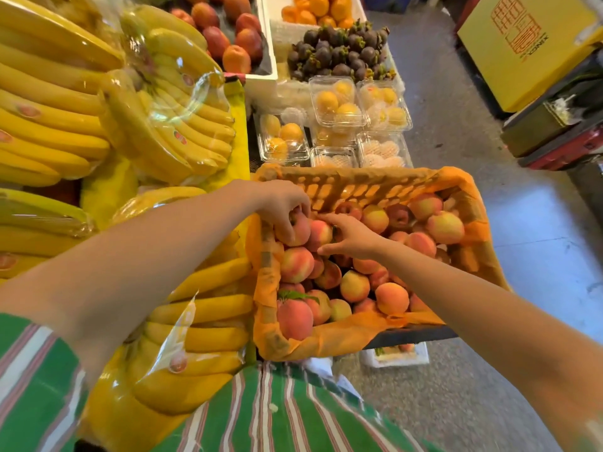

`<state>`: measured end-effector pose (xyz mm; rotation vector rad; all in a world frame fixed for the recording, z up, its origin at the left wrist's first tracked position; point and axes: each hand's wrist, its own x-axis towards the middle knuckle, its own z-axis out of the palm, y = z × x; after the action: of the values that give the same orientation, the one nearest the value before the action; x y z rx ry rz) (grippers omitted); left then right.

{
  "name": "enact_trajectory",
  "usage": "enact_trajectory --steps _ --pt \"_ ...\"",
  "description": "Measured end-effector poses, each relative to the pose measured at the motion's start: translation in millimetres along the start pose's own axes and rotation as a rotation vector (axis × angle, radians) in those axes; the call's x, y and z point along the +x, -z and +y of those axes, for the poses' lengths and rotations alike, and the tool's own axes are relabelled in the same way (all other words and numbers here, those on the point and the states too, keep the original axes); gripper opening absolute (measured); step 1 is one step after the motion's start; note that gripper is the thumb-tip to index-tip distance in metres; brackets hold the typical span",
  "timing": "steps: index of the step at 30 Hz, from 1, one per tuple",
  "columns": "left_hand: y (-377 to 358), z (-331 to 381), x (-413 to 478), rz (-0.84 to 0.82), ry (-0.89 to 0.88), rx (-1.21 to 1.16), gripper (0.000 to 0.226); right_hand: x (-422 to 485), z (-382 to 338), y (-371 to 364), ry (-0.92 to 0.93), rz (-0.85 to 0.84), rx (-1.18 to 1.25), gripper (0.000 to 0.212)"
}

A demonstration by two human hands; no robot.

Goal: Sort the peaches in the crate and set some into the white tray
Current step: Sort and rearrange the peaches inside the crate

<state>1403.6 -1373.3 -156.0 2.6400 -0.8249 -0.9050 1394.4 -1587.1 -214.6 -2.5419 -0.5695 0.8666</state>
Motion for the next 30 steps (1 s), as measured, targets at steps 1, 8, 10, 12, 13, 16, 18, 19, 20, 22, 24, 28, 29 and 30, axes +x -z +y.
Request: enact_trajectory --steps 1,8,10,12,13,16,18,19,20,22,24,28,29,30 --pt "1.2 -1.0 -0.1 0.011 -0.009 -0.022 0.062 2.1 2.1 -0.7 0.005 0.016 -0.015 0.085" --pt "9.8 -5.3 -4.8 0.075 -0.008 -0.323 0.058 -21.3 11.5 17.2 0.087 0.065 0.136 0.063" --pt "11.6 -1.8 -6.5 0.110 0.020 -0.527 0.053 -37.2 18.5 26.8 0.001 0.078 0.326 0.061" --pt "13.0 4.0 -6.6 0.115 0.054 -0.771 0.052 -55.5 21.2 37.8 -0.075 0.085 0.566 0.057" --pt "13.7 7.4 -5.4 0.104 0.063 -0.887 0.052 -64.1 23.0 42.8 -0.097 0.074 0.697 0.056" --pt "14.8 19.8 0.4 0.069 0.056 -1.112 0.046 -89.1 25.9 55.8 -0.126 0.003 0.991 0.043" --pt "12.9 29.3 7.8 0.058 0.044 -1.209 0.040 -103.0 30.7 60.3 -0.156 -0.042 1.115 0.042" --pt "11.3 33.9 12.6 0.062 0.045 -1.252 0.039 -108.7 34.7 61.6 -0.164 -0.051 1.164 0.052" --pt "9.8 39.2 17.0 0.066 0.046 -1.293 0.041 -113.9 38.4 62.4 -0.166 -0.054 1.213 0.064" --pt "6.7 49.4 26.2 0.037 0.026 -1.377 0.047 -124.6 42.8 64.0 -0.137 -0.057 1.263 0.079" --pt "4.6 61.8 32.5 -0.003 -0.025 -1.418 0.049 -133.5 46.6 65.1 -0.119 -0.046 1.209 0.081" --pt "-0.5 80.1 45.9 -0.021 -0.078 -1.403 0.049 -144.1 61.2 67.0 -0.168 0.038 1.049 0.059" --pt "-1.2 83.5 48.9 -0.017 -0.079 -1.383 0.056 -146.4 63.9 68.5 -0.181 0.061 1.019 0.052" --pt "-1.9 86.6 52.2 -0.008 -0.071 -1.361 0.059 -149.5 64.5 70.7 -0.192 0.088 0.982 0.047"
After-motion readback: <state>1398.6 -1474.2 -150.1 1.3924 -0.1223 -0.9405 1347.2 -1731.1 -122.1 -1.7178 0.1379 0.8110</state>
